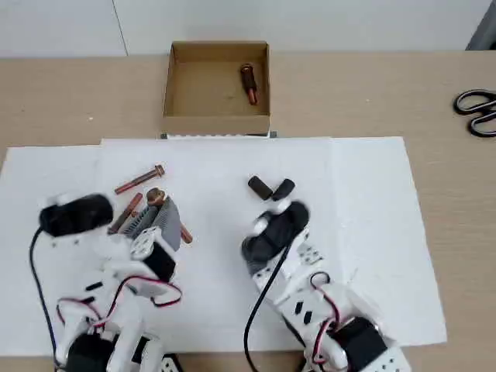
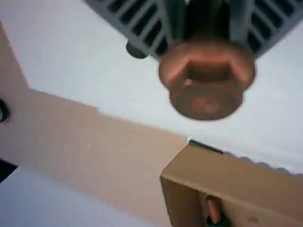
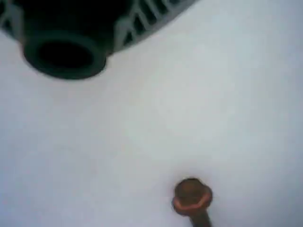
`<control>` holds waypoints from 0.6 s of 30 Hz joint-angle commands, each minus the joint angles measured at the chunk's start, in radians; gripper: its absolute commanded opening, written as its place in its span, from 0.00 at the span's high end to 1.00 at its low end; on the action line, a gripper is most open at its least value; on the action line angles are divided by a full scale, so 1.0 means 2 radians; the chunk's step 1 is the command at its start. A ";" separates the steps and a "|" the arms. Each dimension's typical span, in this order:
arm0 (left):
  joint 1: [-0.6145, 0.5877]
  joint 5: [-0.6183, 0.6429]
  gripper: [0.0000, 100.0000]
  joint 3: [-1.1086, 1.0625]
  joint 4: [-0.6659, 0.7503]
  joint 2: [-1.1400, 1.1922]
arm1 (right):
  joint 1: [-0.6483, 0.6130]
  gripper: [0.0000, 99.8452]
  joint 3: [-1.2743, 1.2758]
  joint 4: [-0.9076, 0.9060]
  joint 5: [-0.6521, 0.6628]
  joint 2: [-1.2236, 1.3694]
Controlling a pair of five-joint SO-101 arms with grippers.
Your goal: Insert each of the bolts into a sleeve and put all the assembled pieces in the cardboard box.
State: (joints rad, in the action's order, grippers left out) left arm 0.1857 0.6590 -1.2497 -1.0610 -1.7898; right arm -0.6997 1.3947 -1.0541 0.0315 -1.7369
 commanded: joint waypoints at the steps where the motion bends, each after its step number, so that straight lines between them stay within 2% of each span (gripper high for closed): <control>1: 0.007 0.002 1.00 -0.007 0.016 -0.016 | -0.033 1.00 0.010 0.012 0.036 -0.043; 6: 0.025 0.034 1.00 -0.008 0.015 -0.014 | -0.049 1.00 0.021 0.055 0.041 -0.030; 10: 0.063 0.059 1.00 -0.008 0.017 -0.014 | -0.063 1.00 0.047 0.089 0.061 -0.031; 18: 0.081 0.061 1.00 -0.008 0.074 -0.014 | -0.062 1.00 0.064 0.115 0.066 -0.031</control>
State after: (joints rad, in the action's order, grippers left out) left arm 0.3437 0.7772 -1.2712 -0.9643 -1.8052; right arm -0.8193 1.5282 -0.8546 0.1542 -1.7906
